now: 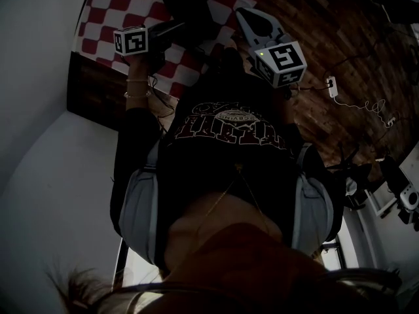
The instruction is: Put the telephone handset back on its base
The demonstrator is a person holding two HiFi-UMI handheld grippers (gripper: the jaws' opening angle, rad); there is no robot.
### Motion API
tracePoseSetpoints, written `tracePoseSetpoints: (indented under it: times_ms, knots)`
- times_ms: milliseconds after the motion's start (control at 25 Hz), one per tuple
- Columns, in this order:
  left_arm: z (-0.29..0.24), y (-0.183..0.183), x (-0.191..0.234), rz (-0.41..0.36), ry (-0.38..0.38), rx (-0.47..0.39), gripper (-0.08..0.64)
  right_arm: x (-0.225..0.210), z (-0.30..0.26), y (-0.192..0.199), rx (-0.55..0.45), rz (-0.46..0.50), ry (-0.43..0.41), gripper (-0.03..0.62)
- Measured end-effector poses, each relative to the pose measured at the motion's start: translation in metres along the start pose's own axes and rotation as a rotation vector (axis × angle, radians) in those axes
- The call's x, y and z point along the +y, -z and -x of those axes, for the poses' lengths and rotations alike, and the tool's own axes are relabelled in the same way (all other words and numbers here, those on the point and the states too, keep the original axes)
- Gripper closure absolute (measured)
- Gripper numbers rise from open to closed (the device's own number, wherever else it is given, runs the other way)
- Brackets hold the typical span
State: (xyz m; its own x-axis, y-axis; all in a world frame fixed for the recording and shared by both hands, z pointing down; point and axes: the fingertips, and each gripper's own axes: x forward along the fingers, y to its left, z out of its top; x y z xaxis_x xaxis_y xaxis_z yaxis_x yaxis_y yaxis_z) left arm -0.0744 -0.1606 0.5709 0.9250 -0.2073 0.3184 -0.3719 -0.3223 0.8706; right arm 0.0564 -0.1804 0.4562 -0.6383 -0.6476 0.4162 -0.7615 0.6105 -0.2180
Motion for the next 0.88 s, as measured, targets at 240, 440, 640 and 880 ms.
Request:
tracePoseSetpoints:
  times_ms: [240, 440, 640, 880]
  knots:
    - [0.000, 0.006, 0.016, 0.010, -0.009, 0.040, 0.480, -0.002, 0.000, 0.003, 0.009, 0.004, 0.017, 0.574]
    - [0.000, 0.007, 0.026, 0.012, -0.019, 0.050, 0.480, -0.003, 0.001, 0.003, 0.015, 0.003, 0.028, 0.574]
    - [-0.001, 0.006, 0.034, 0.031, -0.015, 0.044, 0.480, -0.002, 0.000, 0.003, 0.025, 0.001, 0.026, 0.574]
    - [-0.002, 0.005, 0.037, 0.029, 0.005, 0.058, 0.480, -0.001, -0.001, 0.003, 0.027, 0.005, 0.024, 0.574]
